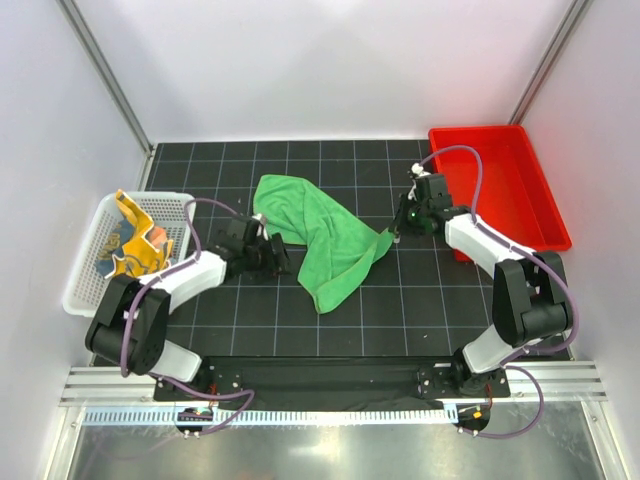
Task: Fold and stack the towels
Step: Flatten out the crumpled towel
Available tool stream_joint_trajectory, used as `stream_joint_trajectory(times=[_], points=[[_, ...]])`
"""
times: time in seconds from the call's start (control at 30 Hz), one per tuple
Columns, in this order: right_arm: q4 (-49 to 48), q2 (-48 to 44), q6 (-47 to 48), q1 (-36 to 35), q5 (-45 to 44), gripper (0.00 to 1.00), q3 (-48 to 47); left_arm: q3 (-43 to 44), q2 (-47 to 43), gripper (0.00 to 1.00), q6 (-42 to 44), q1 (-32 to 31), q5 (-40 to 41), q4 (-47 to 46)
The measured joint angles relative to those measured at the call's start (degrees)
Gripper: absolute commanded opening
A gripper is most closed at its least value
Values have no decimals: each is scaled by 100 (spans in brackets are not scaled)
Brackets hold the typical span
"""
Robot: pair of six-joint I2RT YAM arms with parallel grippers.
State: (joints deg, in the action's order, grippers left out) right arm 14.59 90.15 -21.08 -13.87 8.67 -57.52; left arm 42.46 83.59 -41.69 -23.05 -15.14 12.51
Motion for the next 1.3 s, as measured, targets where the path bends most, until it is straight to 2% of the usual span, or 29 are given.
stream_joint_trajectory(times=[0.13,0.3,0.5,0.77,0.87,1.07,1.3], points=[[-94,0,-48,-22,157,1,39,-413,-151,61,63,-673,-234,-531],[-125,0,-55,-37,225,1,142,-420,-127,59,271,-1283,-302,-918],[-125,0,-55,-37,245,1,149,-72,461,57,343,-1283,-348,-1095],[-120,0,-52,-37,243,1,149,-39,785,57,422,-1305,-573,-1296],[-120,0,-52,-37,243,1,149,-39,841,55,455,-1311,-743,-1445],[-114,0,-50,-37,243,1,149,-39,863,44,468,-1364,-1005,-1668],[-81,0,-50,-37,240,1,149,-94,861,42,468,-1370,-1141,-1705]])
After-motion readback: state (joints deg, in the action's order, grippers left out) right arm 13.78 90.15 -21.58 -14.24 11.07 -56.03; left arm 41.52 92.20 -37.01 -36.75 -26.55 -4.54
